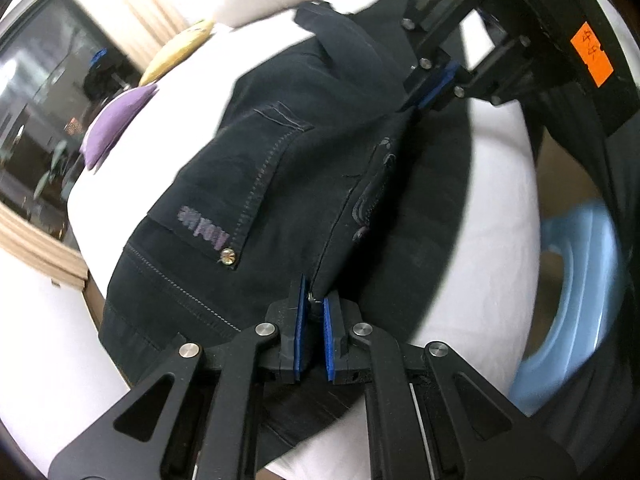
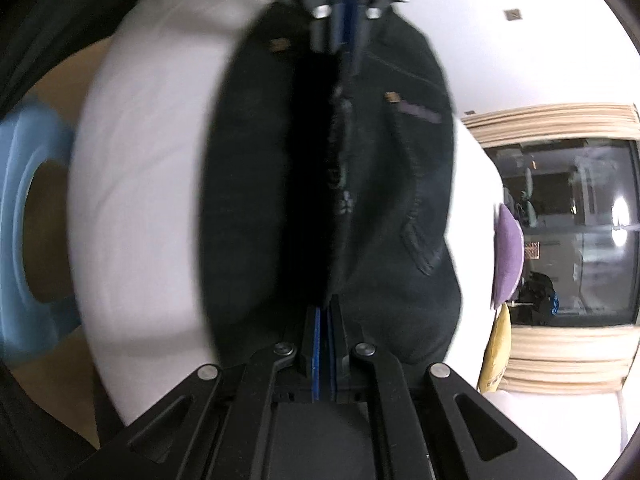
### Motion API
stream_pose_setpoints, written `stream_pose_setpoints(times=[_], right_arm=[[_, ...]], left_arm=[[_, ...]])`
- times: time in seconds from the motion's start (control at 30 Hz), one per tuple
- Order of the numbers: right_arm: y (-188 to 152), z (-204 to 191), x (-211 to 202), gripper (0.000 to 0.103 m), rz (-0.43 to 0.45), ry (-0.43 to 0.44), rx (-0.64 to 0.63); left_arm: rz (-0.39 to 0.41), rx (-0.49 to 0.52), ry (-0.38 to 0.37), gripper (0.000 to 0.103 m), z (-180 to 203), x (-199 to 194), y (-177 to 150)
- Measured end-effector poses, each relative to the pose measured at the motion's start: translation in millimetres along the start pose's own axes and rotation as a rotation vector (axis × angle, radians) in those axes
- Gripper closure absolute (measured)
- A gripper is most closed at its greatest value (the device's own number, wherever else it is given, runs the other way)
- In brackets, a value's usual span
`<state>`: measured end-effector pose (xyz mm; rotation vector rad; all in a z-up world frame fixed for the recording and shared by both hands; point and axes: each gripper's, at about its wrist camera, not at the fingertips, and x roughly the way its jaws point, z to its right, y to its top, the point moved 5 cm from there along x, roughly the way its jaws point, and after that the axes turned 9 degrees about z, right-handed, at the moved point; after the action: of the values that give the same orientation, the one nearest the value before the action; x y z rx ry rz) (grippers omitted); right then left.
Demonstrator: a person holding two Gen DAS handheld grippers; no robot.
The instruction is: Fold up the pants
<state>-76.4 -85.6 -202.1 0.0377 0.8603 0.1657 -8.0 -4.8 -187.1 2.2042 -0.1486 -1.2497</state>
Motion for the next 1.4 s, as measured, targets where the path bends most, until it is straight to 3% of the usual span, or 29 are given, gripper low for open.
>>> stream_pose_setpoints(times=[0.27,0.47,0.7,0.93,1.03,1.13,1.27,1.4], right_arm=[[-1,19,10,0.100,-0.008,0.007,0.002],[3,16,15,0.099,-0.036,0.001,0.020],[3,13,8,0.099,-0.046,-0.002,0.037],[6,7,24,0.096,-0.067,-0.001,0.091],[4,14,25,0.096,-0.061,-0.003,0.134],[5,15,30,0.096,-0.067,-0.012,0.137],[9,13,33,0.096,-0.067,-0.028,0.159],[9,17,35,0.096,-0.058,-0.047,0.203]], left_arm=[[-0.002,0.039,-0.041,0.096,8,-1,-3],[0.000,-0.002,-0.033,0.096,4,8,-7],[-0.001,0.020,-0.023,0.096,16,2,-13],[-0.028,0.001,0.001,0.090,15,3,-17],[-0.085,-0.063,-0.058,0.079,8,-8,-23],[-0.116,-0.167,-0.137,0.079,-9,-26,-21],[0.020,-0.343,-0.129,0.079,-43,-38,18],[0.060,-0.514,-0.094,0.079,-59,7,41]])
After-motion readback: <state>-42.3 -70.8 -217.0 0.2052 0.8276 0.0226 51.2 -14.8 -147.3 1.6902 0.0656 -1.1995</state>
